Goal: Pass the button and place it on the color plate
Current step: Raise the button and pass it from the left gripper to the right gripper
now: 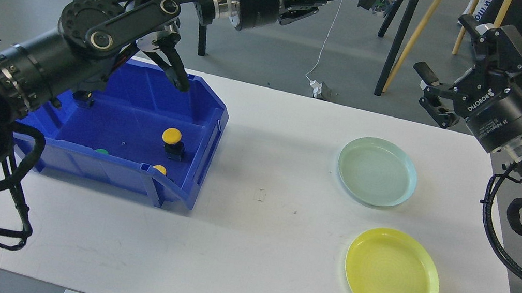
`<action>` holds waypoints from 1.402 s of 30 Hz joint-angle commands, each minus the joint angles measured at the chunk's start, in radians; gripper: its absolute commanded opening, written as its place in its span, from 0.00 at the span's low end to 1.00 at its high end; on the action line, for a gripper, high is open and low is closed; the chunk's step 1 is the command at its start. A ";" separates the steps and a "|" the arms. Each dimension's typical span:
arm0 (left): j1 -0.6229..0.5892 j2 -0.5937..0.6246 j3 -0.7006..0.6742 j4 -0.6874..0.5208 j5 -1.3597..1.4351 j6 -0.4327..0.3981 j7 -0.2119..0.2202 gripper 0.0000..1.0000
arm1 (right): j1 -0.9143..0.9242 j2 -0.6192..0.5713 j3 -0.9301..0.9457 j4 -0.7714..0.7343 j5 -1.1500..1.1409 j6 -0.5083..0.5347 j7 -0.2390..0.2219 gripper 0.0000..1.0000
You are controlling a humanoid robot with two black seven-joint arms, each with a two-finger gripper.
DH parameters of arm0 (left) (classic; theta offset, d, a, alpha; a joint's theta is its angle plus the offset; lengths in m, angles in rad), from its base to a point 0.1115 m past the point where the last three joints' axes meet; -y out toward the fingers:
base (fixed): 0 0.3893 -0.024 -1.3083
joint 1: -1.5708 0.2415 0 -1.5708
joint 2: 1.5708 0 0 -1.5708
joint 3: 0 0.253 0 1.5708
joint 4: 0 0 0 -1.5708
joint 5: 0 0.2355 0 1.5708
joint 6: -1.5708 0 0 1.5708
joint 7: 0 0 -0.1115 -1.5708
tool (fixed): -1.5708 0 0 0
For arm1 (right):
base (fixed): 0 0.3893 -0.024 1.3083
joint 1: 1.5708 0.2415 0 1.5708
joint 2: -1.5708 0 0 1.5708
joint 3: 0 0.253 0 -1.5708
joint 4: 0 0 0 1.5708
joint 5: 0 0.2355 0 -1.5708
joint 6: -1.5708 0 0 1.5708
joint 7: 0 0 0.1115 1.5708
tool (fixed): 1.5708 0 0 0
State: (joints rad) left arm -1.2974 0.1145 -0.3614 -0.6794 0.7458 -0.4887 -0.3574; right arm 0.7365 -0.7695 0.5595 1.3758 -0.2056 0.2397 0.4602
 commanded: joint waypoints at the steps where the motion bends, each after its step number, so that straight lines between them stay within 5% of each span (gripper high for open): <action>1: -0.010 -0.029 -0.001 0.003 0.000 0.000 0.003 0.31 | 0.021 0.009 0.000 0.000 0.000 -0.014 0.000 0.99; 28: -0.020 -0.073 0.009 0.034 -0.123 0.000 0.043 0.31 | 0.100 0.096 -0.006 -0.009 -0.001 -0.071 0.029 0.92; 40: -0.020 -0.076 0.009 0.040 -0.125 0.000 0.044 0.31 | 0.109 0.105 -0.016 -0.003 -0.046 -0.125 0.029 0.62; 42: -0.020 -0.076 0.009 0.040 -0.125 0.000 0.044 0.31 | 0.110 0.118 -0.018 -0.004 -0.054 -0.131 0.029 0.48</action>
State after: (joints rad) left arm -1.3179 0.0384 -0.3528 -0.6396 0.6213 -0.4887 -0.3131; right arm 0.8450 -0.6656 0.5435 1.3735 -0.2423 0.1176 0.4887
